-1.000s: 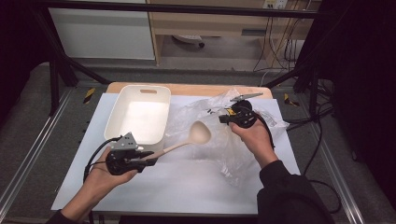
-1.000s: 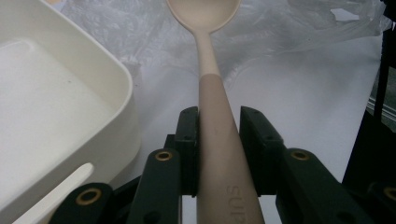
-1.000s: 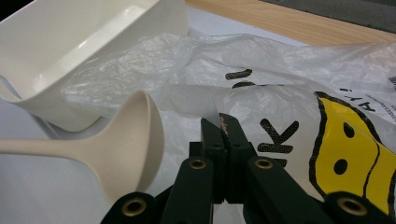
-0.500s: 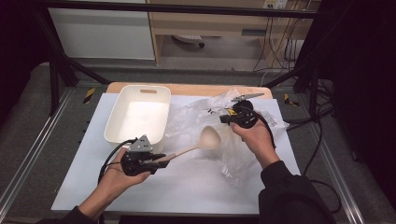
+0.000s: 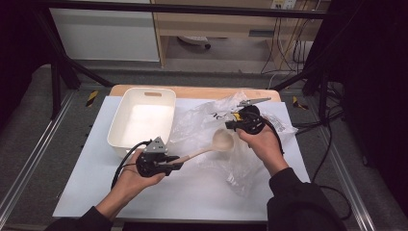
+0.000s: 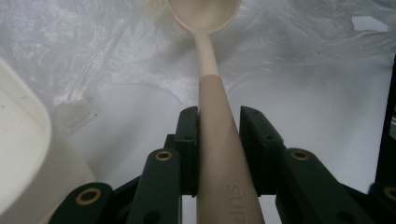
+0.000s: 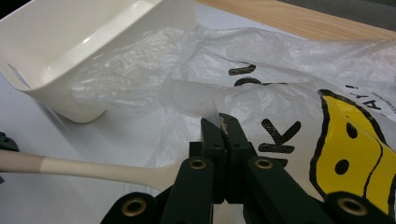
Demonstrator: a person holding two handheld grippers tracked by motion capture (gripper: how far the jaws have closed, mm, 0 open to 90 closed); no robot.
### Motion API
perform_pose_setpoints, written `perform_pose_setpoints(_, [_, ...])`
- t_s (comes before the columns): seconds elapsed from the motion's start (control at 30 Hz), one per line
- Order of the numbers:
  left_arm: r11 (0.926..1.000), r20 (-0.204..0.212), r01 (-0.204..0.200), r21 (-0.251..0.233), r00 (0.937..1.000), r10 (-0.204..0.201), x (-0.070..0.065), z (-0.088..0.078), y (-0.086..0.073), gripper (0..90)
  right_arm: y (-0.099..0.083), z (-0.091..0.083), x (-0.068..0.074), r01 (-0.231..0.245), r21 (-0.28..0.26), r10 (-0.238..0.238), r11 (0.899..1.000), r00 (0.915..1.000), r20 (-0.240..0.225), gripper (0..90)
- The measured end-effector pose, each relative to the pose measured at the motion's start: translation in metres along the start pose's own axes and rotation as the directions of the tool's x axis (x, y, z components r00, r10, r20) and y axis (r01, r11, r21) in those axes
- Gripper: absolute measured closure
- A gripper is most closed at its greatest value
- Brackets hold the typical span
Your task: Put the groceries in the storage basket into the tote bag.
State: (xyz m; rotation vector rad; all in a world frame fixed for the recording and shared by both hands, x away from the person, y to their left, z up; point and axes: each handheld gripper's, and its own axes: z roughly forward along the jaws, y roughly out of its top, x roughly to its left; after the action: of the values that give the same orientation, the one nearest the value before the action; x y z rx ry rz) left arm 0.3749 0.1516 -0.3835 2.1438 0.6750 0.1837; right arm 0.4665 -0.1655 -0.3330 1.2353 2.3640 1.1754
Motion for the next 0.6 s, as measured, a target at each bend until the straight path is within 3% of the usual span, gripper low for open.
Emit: perform_pose_setpoints(0.6, [0.9996, 0.042, -0.026, -0.009, 0.9988, 0.026, -0.007, 0.048, 0.023, 68.6, -0.018, -0.006, 0.002, 0.013, 0.013, -0.012, 1.000, 0.9997, -0.023, 90.0])
